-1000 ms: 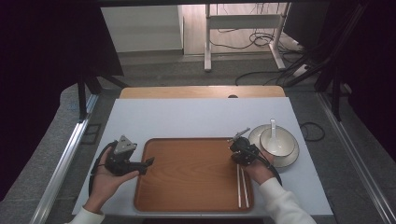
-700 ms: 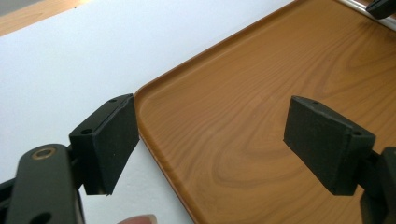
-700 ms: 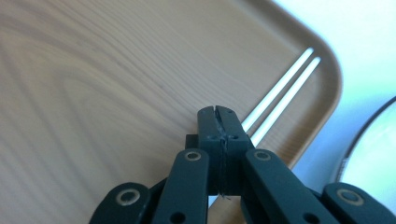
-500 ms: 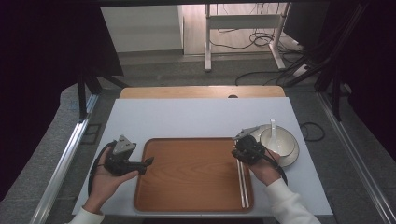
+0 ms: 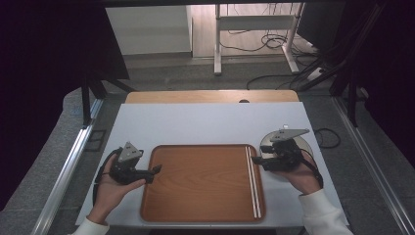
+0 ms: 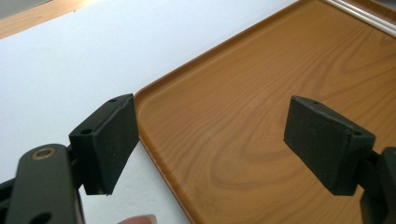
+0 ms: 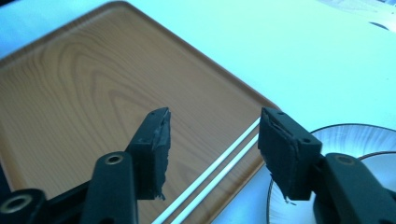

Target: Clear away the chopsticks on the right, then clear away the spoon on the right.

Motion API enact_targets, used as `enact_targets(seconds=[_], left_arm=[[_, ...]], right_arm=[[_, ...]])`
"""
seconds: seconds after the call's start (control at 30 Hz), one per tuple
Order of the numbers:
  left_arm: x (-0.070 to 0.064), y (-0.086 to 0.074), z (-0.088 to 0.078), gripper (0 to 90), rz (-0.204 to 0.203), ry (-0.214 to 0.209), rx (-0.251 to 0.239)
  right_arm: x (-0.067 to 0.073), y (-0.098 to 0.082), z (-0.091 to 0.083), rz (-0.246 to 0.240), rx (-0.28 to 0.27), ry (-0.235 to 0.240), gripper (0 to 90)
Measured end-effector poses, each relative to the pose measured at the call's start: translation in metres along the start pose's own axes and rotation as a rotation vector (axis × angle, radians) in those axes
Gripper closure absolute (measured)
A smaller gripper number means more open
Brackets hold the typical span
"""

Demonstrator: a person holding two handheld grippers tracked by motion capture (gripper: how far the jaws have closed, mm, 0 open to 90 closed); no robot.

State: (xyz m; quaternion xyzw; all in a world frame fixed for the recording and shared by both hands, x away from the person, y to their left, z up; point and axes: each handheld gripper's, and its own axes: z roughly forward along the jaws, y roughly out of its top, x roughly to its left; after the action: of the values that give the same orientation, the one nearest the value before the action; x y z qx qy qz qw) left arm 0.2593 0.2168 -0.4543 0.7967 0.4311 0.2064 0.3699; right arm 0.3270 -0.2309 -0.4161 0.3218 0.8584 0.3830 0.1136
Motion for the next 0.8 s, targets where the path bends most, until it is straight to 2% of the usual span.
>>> enact_targets(seconds=[0.07, 0.4, 0.47, 0.53, 0.57, 0.6, 0.63, 0.67, 0.7, 0.73, 0.8], left_arm=[[0.0, -0.001, 0.0, 17.8, 0.002, 0.0, 0.003], [-0.001, 0.0, 0.002, 17.7, -0.001, -0.011, 0.005], [-0.001, 0.0, 0.003, 17.6, -0.005, -0.017, 0.005], [-0.001, 0.0, 0.002, 17.5, -0.004, -0.02, 0.005], [-0.002, 0.0, 0.003, 17.5, -0.004, -0.022, 0.003], [-0.002, 0.0, 0.003, 17.7, -0.004, -0.023, 0.003], [-0.002, 0.0, 0.004, 17.7, -0.004, -0.024, 0.002], [-0.002, 0.0, 0.004, 17.7, -0.003, -0.024, 0.004], [-0.002, -0.001, 0.005, 17.8, -0.002, -0.024, 0.008], [-0.002, -0.001, 0.005, 17.8, -0.002, -0.024, 0.008], [-0.002, -0.001, 0.005, 17.8, -0.002, -0.023, 0.009]], right_arm=[[-0.003, 0.001, -0.003, 0.008, -0.009, 0.011, 42.3], [-0.012, 0.002, -0.012, 0.019, -0.021, -0.005, 41.2], [-0.018, 0.002, -0.016, 0.031, -0.027, -0.02, 41.3], [-0.03, 0.003, -0.024, 0.062, -0.049, -0.056, 42.0], [-0.03, 0.003, -0.024, 0.062, -0.049, -0.056, 42.0], [-0.04, 0.002, -0.031, 0.079, -0.058, -0.094, 42.4], [-0.04, 0.002, -0.031, 0.079, -0.058, -0.094, 42.4], [-0.045, 0.002, -0.033, 0.088, -0.062, -0.104, 42.4], [-0.056, 0.001, -0.037, 0.118, -0.078, -0.113, 42.9], [-0.056, 0.001, -0.037, 0.118, -0.078, -0.113, 42.9], [-0.066, 0.002, -0.039, 0.146, -0.091, -0.128, 43.0]])
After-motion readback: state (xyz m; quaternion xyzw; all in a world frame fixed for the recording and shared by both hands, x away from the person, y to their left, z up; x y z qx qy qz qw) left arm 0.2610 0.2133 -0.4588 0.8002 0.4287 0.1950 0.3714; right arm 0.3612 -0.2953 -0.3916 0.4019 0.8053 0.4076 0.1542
